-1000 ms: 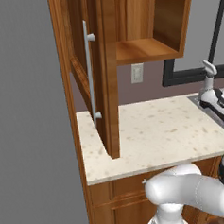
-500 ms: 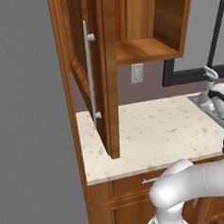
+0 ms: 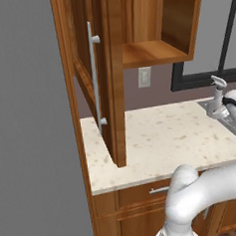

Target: Locate and retrieve the dish brush and spray from the cabinet. Place them next to the sink.

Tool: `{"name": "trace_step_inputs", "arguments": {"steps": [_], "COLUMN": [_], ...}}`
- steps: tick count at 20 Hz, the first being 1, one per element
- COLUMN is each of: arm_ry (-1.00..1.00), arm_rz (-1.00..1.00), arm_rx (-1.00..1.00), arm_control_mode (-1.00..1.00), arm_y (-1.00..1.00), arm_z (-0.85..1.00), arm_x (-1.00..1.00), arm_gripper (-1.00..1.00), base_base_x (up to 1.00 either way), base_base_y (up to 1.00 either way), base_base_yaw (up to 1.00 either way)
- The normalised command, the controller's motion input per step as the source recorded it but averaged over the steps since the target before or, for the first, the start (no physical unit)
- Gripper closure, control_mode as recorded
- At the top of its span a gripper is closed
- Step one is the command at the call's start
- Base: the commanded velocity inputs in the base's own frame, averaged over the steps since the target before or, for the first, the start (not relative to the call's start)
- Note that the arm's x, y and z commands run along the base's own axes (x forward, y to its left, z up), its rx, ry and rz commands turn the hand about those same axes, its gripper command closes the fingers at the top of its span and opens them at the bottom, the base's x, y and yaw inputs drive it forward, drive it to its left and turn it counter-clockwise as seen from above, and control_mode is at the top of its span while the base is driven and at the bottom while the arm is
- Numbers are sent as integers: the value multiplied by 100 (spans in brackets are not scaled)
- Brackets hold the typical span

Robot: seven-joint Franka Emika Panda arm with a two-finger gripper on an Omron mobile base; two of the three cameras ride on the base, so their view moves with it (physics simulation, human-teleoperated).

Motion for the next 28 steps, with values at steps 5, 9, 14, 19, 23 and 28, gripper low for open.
{"name": "trace_step_inputs", "arguments": {"steps": [5, 9, 14, 19, 23, 28], "arm_ry": [0, 0, 0, -2, -1, -1], "arm_rz": [16, 16, 15, 12, 8, 5], "arm_rx": [6, 3, 3, 0, -2, -6], "arm_control_mode": [-100, -100, -100, -100, -100, -100], "arm_y": [-8, -3, -14, -28, -29, -16], "arm_z": [-28, -30, -38, -28, -18, -19], "arm_x": [31, 29, 33, 35, 26, 7], "arm_gripper": [100, 100, 100, 100, 100, 100], "base_base_x": [0, 0, 0, 0, 0, 0], "base_base_y": [0, 0, 0, 0, 0, 0], "base_base_yaw": [0, 0, 0, 0, 0, 0]}}
